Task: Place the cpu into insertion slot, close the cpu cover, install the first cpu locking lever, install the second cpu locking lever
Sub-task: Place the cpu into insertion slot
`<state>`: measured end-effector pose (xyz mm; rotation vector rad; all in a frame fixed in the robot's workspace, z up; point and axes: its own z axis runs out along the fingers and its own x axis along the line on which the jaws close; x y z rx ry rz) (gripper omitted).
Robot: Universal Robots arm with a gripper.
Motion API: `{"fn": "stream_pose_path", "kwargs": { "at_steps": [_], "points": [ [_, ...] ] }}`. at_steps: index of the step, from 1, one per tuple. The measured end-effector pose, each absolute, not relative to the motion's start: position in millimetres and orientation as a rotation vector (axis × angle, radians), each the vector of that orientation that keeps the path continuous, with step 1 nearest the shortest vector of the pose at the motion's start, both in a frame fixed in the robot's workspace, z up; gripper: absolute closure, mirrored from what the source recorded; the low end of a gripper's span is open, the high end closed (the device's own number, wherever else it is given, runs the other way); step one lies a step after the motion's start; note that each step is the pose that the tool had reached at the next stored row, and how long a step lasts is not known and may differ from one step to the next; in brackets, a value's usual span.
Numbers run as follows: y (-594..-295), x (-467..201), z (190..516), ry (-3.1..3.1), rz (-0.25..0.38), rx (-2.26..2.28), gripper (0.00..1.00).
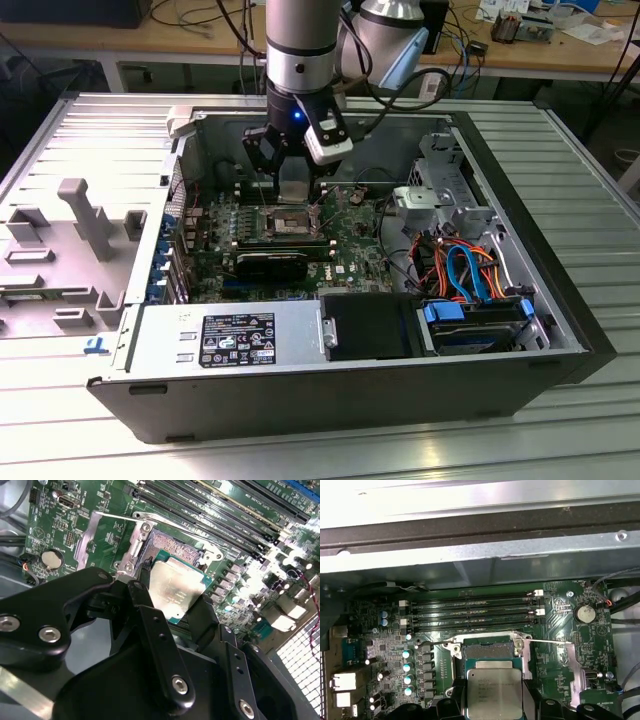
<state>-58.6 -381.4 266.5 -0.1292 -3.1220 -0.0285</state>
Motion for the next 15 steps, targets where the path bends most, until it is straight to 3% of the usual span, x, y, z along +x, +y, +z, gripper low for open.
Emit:
{"fn": "stream_pose_path", "kwargs": {
  "at_steps": [15],
  "points": [
    [-381.4,-58.5,266.0,-3.116,-0.029,-0.244,0.46]
  ]
}}
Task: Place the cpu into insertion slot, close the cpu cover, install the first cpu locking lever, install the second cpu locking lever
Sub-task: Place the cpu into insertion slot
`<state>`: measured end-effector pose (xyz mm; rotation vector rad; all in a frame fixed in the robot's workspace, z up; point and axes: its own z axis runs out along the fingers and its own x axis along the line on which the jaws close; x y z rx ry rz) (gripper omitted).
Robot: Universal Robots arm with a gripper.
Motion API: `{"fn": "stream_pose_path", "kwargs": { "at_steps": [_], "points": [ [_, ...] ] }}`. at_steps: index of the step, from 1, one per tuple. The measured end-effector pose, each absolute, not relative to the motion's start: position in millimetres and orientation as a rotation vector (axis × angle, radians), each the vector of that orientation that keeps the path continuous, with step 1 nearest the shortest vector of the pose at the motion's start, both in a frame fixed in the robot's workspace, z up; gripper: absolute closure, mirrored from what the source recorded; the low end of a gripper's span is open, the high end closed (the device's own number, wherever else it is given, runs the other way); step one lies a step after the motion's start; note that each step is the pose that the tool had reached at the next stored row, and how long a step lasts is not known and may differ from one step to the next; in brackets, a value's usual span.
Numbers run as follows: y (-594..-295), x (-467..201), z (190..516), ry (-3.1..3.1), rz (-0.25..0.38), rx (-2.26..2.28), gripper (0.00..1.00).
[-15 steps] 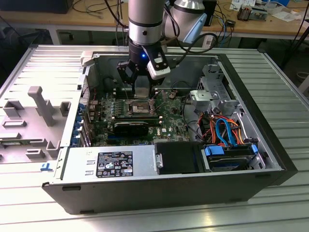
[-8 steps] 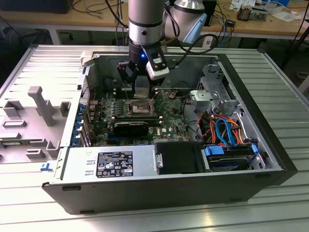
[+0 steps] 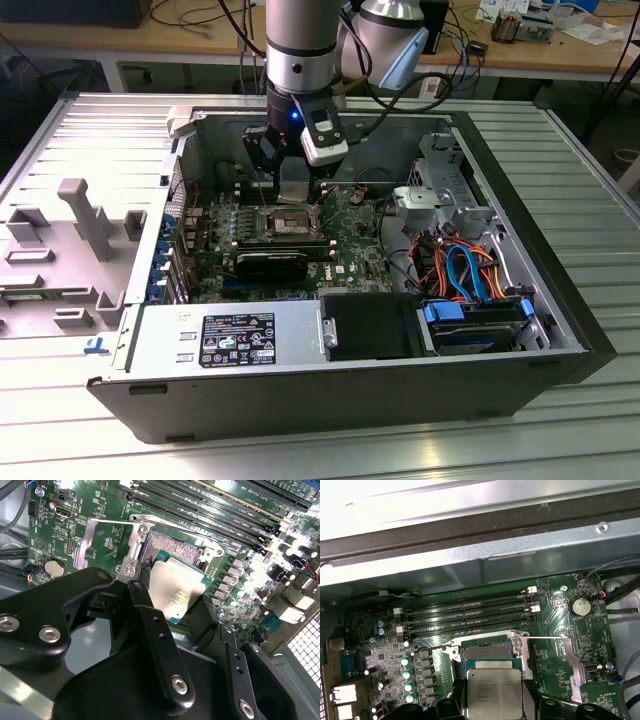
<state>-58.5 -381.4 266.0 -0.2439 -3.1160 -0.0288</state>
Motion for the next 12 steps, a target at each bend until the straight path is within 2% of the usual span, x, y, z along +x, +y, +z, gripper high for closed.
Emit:
{"fn": "stream_pose_path", "kwargs": {
  "at_steps": [12],
  "points": [
    [-381.5,-58.6,265.8,-3.111,-0.009,-0.314,0.46]
  ]
}}
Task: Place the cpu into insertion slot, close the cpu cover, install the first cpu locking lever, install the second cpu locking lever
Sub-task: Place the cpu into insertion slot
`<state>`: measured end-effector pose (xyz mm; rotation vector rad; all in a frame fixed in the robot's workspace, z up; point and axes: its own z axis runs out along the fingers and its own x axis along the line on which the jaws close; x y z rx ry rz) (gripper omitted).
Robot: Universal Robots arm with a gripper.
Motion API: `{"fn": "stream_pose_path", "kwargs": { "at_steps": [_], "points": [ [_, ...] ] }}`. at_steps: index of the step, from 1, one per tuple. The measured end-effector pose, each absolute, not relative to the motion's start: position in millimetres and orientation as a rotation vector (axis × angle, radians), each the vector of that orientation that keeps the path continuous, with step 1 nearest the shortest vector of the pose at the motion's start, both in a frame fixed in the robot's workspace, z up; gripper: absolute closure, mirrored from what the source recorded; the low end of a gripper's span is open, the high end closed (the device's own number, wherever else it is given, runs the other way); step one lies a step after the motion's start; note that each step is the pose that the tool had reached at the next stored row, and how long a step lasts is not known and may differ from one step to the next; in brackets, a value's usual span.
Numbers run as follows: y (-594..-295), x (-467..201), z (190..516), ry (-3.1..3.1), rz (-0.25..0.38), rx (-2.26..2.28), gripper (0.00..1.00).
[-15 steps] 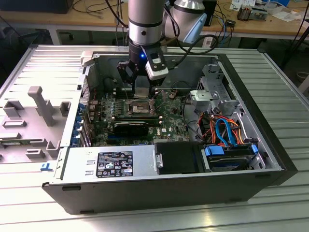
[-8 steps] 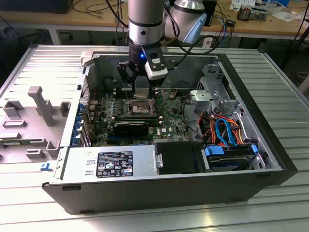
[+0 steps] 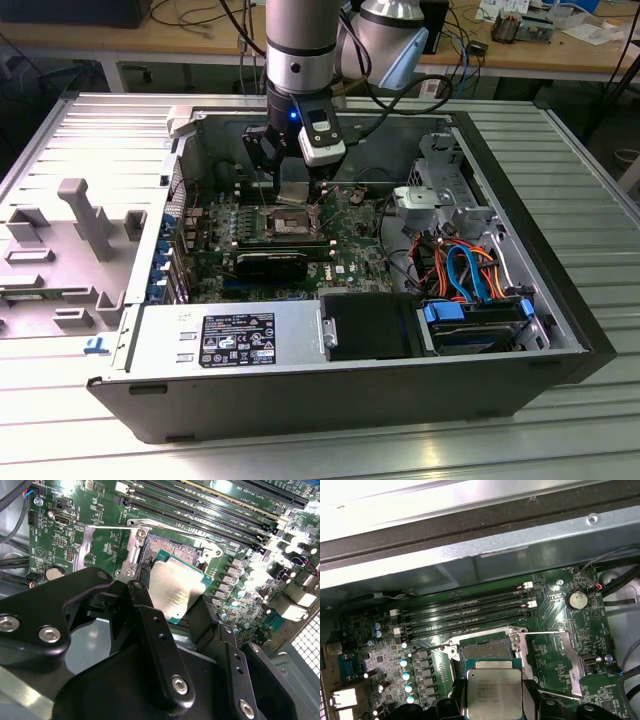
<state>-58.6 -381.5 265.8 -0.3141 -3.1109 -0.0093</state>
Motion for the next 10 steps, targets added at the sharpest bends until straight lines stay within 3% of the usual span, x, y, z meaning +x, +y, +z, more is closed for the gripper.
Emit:
{"fn": "stream_pose_path", "kwargs": {
  "at_steps": [10],
  "points": [
    [-381.4,-58.5,265.6,-3.092,-0.003,-0.467,0.46]
  ]
}}
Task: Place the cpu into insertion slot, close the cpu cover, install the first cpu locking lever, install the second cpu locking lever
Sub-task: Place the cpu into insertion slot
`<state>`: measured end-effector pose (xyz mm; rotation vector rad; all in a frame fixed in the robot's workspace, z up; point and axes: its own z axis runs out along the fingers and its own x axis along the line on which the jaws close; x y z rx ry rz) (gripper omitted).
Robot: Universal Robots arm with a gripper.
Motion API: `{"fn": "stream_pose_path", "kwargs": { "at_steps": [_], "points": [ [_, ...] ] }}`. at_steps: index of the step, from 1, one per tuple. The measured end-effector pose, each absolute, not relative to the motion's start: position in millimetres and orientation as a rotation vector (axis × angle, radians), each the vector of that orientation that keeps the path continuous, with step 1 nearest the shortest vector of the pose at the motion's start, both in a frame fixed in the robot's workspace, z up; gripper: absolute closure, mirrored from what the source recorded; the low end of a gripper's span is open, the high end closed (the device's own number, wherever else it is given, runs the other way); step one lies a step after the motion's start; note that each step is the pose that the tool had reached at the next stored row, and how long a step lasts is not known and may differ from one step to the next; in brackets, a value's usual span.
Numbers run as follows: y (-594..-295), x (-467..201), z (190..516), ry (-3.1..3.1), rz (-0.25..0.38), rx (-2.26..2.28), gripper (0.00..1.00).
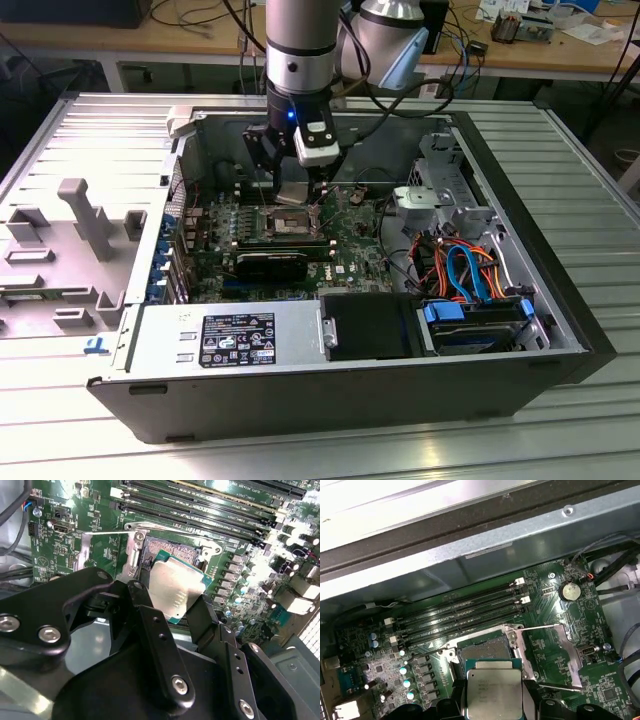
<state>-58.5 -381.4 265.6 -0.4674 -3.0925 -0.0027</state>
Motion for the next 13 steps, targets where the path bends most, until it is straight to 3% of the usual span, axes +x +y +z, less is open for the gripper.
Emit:
{"fn": "stream_pose_path", "kwargs": {
  "at_steps": [13],
  "points": [
    [-381.5,-58.5,264.9,-3.054,0.0,-0.675,0.46]
  ]
}}
